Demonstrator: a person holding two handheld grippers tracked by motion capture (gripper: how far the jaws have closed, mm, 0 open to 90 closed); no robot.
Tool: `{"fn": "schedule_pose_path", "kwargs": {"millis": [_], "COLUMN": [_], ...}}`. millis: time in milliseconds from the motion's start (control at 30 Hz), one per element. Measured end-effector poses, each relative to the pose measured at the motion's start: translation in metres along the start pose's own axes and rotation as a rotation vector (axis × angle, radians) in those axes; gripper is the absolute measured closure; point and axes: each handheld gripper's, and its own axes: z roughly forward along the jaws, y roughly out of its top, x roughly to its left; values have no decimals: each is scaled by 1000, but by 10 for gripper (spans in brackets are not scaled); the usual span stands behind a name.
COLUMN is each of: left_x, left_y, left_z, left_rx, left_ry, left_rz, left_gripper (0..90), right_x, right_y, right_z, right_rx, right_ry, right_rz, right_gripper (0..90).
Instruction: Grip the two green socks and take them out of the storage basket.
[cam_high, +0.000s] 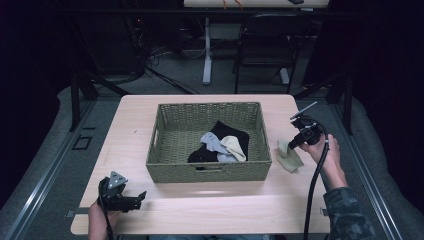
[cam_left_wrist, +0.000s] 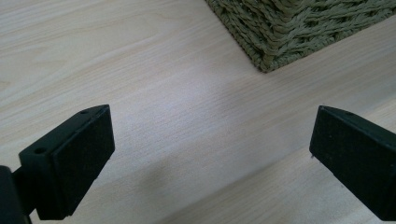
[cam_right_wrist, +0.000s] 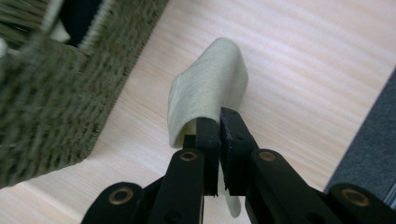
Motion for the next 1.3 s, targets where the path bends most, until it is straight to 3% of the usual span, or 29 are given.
{"fn": "schedule_pose_path", "kwargs": {"millis": [200, 333, 433, 533, 733, 867, 1100, 1300], "left_x": [0, 0, 0, 0, 0, 0, -1, 0], "left_y": [0, 0, 0, 0, 1, 1, 1, 1], "left_z": [0, 0, 0, 0, 0, 0, 0, 0], "left_rx": [1, 1, 2, 3, 7, 6, 6, 5], "left_ry": [-1, -1, -1, -2, -1, 0, 0, -1], "left_rz": [4, 0, 1, 4, 6, 6, 6, 7], "left_gripper": [0, 0, 0, 0, 0, 0, 0, 0], "right_x": [-6, -7, -7, -6, 8, 19, 46, 72], "right_y": [-5, -7, -8, -6, -2, 5, 24, 46], "right_z": [20, 26, 21, 10, -23, -44, -72, -85], "right_rx": [31, 35, 36, 43, -21, -61, -135, -141], "right_ry": [17, 31, 26, 11, 1, 1, 9, 21], "right_rz": [27, 44, 41, 15, -20, -74, -140, -211], "right_gripper": [848, 759, 644, 521, 359, 240, 161, 141]}}
